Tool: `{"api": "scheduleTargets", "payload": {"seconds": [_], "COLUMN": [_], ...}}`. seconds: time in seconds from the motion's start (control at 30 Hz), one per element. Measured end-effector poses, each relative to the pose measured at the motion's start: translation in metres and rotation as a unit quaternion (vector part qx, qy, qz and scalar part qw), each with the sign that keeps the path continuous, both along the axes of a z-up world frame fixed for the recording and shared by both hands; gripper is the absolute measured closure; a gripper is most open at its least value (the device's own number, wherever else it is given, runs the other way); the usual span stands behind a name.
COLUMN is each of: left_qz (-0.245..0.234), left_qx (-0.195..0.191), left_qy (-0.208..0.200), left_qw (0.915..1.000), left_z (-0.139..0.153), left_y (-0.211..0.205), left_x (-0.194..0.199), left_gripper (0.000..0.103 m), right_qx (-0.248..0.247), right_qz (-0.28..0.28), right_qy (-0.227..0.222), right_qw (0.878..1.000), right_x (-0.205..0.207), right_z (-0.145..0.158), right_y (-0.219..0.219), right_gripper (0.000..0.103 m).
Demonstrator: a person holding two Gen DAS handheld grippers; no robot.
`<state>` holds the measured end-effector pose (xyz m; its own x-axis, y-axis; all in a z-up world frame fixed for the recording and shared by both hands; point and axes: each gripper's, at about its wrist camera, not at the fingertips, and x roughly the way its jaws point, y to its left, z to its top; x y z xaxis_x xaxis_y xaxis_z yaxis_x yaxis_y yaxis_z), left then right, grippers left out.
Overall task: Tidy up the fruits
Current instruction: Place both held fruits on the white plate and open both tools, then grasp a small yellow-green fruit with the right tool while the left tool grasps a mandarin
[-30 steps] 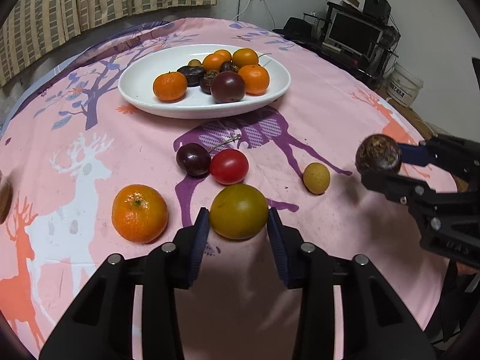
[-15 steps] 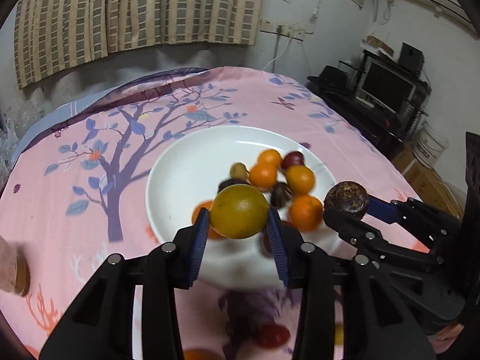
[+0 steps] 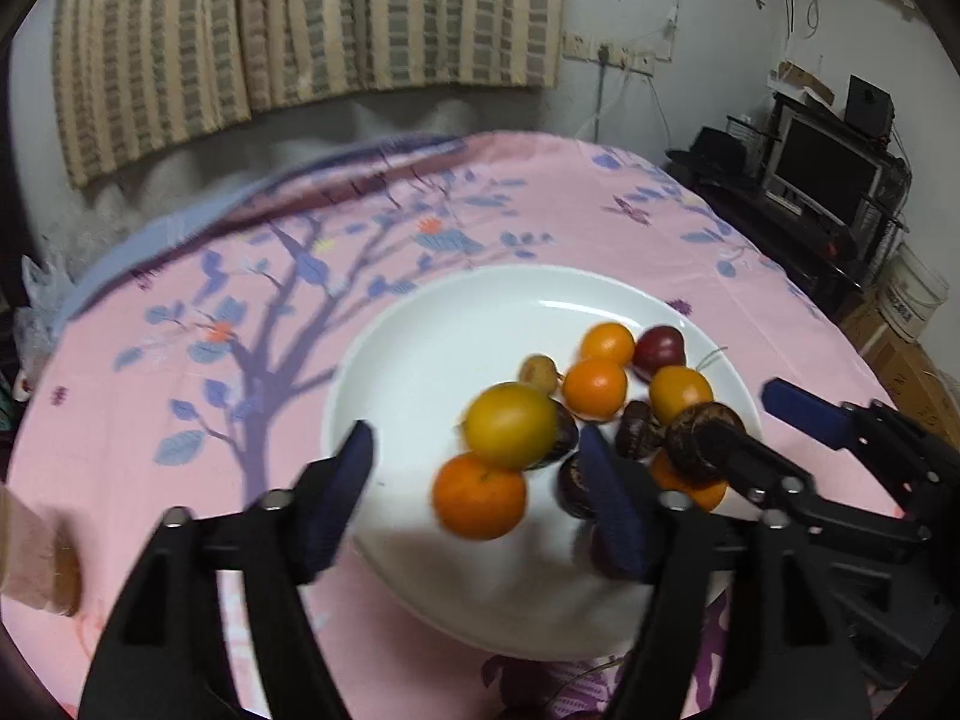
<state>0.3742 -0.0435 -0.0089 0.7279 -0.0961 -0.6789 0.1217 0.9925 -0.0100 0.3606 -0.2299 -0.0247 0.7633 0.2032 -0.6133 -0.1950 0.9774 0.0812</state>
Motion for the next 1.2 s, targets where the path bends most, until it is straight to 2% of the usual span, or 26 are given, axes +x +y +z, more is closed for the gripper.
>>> {"api": "scheduleTargets", "payload": {"seconds": [0.1, 0.2, 0.3, 0.53, 0.67, 0.83, 0.9, 0.93, 1.03, 1.2], "left_qz": [-0.004, -0.004, 0.004, 0.072, 0.078, 0.070, 0.068, 0.065, 0.036, -0.038], "left_qx": [-0.008, -0.010, -0.008, -0.056, -0.064, -0.056, -0.053, -0.053, -0.054, -0.023], "left_qy": [-0.012, -0.021, -0.012, 0.024, 0.031, 0.029, 0.029, 0.030, 0.035, 0.042], "left_qw": [0.9999, 0.9997, 0.9999, 0.9955, 0.9944, 0.9956, 0.9958, 0.9960, 0.9973, 0.9981], "left_z": [0.013, 0.013, 0.000, -0.029, -0.035, -0.037, -0.036, -0.036, -0.038, -0.044], "left_y": [0.007, 0.020, 0.040, 0.109, 0.119, 0.117, 0.115, 0.115, 0.106, 0.074], "left_x": [-0.020, -0.045, -0.067, -0.105, -0.119, -0.130, -0.130, -0.131, -0.132, -0.139], "left_gripper": [0.017, 0.010, 0.010, 0.010, 0.010, 0.010, 0.010, 0.010, 0.011, 0.030], "right_qx": [0.003, 0.028, 0.031, 0.008, 0.001, -0.010, 0.000, 0.009, 0.061, 0.085], "right_qz": [-0.005, 0.001, 0.016, 0.045, 0.041, 0.037, 0.034, 0.033, 0.035, 0.028], "right_qy": [0.000, 0.033, 0.062, 0.099, 0.108, 0.136, 0.144, 0.145, 0.151, 0.151], "right_qw": [1.000, 0.999, 0.997, 0.994, 0.993, 0.990, 0.989, 0.989, 0.986, 0.984], "right_x": [-0.026, -0.051, -0.079, -0.123, -0.126, -0.117, -0.114, -0.114, -0.113, -0.113], "right_z": [-0.004, -0.021, -0.035, -0.049, -0.054, -0.062, -0.064, -0.065, -0.066, -0.067], "right_y": [-0.009, -0.017, -0.014, 0.011, 0.018, 0.020, 0.017, 0.014, -0.001, -0.009], "right_gripper": [0.044, 0.043, 0.043, 0.044, 0.055, 0.061, 0.073, 0.078, 0.078, 0.078]}}
